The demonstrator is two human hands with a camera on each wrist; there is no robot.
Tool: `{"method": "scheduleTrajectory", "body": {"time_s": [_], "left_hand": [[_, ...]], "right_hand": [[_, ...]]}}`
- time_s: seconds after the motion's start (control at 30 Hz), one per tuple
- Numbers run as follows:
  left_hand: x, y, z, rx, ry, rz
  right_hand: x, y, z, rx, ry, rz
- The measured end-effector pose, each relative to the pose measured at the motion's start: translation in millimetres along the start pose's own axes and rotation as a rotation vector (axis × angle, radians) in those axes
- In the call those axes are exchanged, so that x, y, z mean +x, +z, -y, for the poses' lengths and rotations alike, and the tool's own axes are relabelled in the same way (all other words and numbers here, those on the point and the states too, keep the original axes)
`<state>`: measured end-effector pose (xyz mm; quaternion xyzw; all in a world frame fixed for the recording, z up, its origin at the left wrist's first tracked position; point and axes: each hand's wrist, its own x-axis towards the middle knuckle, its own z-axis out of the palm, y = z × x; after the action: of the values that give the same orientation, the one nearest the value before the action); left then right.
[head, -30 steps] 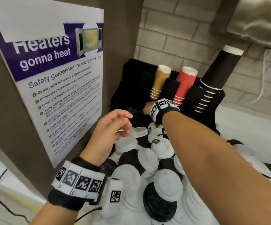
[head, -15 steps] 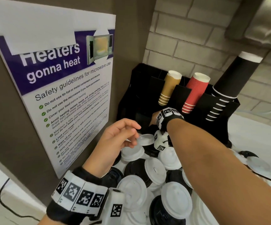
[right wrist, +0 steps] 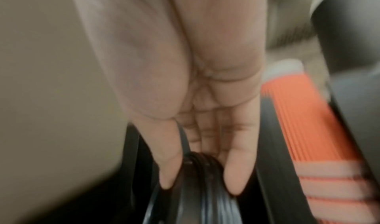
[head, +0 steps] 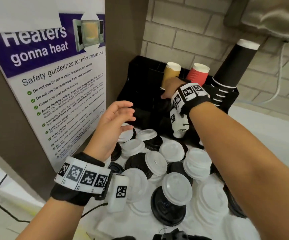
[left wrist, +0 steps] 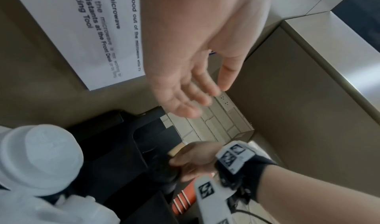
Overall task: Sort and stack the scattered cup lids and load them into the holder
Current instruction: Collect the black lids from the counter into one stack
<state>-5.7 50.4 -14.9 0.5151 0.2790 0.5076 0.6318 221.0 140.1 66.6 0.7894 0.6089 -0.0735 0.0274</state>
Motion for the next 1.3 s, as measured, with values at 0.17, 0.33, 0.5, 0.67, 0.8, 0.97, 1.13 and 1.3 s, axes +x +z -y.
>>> {"method": "scheduleTrajectory", "body": {"time_s": [0.17, 0.33, 0.5, 0.67, 0.8, 0.97, 1.13, 1.3], "left_hand": [[12.1, 15.5, 3.0, -0.05, -0.216, -0.098], [19.2, 29.5, -7.8, -0.187, -0.241, 0.005], [14.4, 30.1, -9.9, -0.131, -0.178, -0.013], [9.2, 28.6, -10.7, -0.097, -0.173, -0.013], [4.8, 26.8, -15.9, -0.244, -0.223, -0.011], [1.1, 22.8, -15.7, -0.266, -0.318, 0.038], [-4.4, 24.4, -14.2, -0.557, -0.354, 0.147], [-7.5, 11.4, -5.7, -0.54, -0.33, -0.069]], "right_hand": [[-53.0, -43.0, -11.1, 0.364, -0.039, -0.045], [-88.6, -23.0, -5.9, 0.816, -0.198, 0.276], [-102.8, -1.5, 0.1, 0.667, -0.409, 0.257], [-113.5, 5.8, 9.8, 0.429, -0.642, 0.12], [-115.2, 7.6, 12.3, 0.452, -0.695, 0.098], [-117.0, 8.2, 11.7, 0.645, -0.691, 0.145], [-117.4, 19.5, 31.0, 0.601, -0.766, 0.065], [-115.6, 32.1, 12.5, 0.354, -0.539, 0.158]]}}
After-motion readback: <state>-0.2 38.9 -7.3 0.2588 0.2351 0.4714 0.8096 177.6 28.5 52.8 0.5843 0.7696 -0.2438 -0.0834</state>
